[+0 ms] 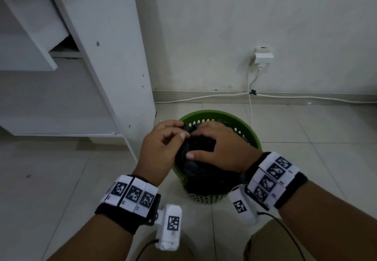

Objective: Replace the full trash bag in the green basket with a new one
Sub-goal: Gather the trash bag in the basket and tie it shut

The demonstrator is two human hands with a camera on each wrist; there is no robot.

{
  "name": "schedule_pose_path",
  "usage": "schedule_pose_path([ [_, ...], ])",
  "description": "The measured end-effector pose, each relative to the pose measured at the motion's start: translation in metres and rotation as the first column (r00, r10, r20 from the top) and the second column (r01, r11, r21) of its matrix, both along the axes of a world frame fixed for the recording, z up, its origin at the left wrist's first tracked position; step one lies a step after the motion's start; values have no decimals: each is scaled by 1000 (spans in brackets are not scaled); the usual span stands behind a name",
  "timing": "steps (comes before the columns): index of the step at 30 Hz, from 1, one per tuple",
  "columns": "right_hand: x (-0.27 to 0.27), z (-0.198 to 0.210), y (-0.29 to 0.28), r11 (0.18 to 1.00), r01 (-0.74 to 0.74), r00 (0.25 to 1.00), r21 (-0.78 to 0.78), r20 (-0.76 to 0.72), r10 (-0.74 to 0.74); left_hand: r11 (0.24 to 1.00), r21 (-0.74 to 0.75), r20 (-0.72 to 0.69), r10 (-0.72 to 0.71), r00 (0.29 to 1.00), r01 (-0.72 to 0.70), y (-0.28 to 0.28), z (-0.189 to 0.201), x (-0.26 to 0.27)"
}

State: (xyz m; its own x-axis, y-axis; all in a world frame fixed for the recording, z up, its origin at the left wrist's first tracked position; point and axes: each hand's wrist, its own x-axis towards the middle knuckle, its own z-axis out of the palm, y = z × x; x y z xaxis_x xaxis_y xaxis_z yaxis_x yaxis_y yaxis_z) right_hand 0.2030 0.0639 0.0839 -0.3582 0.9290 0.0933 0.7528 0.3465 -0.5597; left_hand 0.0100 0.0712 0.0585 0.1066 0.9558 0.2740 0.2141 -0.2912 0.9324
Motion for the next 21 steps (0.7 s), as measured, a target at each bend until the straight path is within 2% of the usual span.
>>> schedule_pose_path([
  [3, -12, -14, -4, 1000, -13, 988, 10, -153, 14, 995, -104, 226, 30, 974, -7, -4, 10, -3],
  [5, -19, -22, -7, 999, -21, 983, 40, -179, 28, 978, -205, 283, 91, 955, -33, -3, 15, -3],
  [7, -20, -29, -7, 998, -45, 983, 49, -175, 53, 936, -346, 344, 186, 921, -60, 1, 17, -1],
  [10, -17, -35, -7, 985, -140, 985, 100, -83, 148, 849, -526, 393, 299, 869, -54, 11, 16, -2],
  [12, -13, -34, -8, 988, -92, 976, 125, -184, 114, 876, -482, 344, 215, 914, -25, 12, 17, -4],
  [14, -11, -29, -7, 990, 71, 945, 121, -326, -27, 948, -318, 208, 56, 977, 13, 7, 21, -4],
  [16, -10, -23, -6, 979, 185, 919, 84, -368, -142, 980, -162, 96, -99, 990, 113, 0, 24, -2],
  [18, -8, -17, -3, 983, 181, 907, -28, -380, -178, 981, -65, 36, -181, 983, 183, -4, 27, -2],
  [21, -4, -9, 2, 993, 62, 943, -99, -319, -91, 970, -14, 70, -241, 968, 243, -8, 33, -6],
])
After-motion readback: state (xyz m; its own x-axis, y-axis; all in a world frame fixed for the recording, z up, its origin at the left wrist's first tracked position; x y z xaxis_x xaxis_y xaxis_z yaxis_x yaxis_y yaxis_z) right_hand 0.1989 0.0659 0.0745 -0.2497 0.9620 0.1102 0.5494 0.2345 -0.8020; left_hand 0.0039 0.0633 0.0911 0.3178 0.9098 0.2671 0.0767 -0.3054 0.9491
